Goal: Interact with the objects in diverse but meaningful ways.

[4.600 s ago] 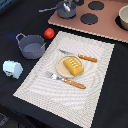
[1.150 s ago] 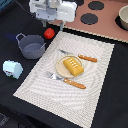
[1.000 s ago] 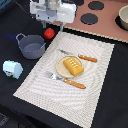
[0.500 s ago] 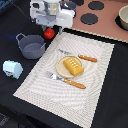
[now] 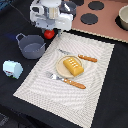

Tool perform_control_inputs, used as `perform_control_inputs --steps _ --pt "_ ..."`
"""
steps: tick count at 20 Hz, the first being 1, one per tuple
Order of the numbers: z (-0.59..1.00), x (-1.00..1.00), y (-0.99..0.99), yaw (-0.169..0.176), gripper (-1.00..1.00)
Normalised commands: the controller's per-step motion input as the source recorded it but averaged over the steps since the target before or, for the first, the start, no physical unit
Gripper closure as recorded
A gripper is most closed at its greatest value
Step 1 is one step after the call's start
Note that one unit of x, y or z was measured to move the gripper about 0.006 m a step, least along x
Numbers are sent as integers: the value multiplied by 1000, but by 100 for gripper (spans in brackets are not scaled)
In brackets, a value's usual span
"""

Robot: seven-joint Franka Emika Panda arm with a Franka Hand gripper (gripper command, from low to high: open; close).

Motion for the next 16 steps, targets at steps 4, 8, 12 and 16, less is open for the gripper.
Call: perform_control_inputs --steps 4,8,12,16 --pt "-81 -506 0 -4 100" --pt "-64 -454 0 0 100" --pt "-76 -277 1 -1 100" --pt "919 -134 79 -34 100"
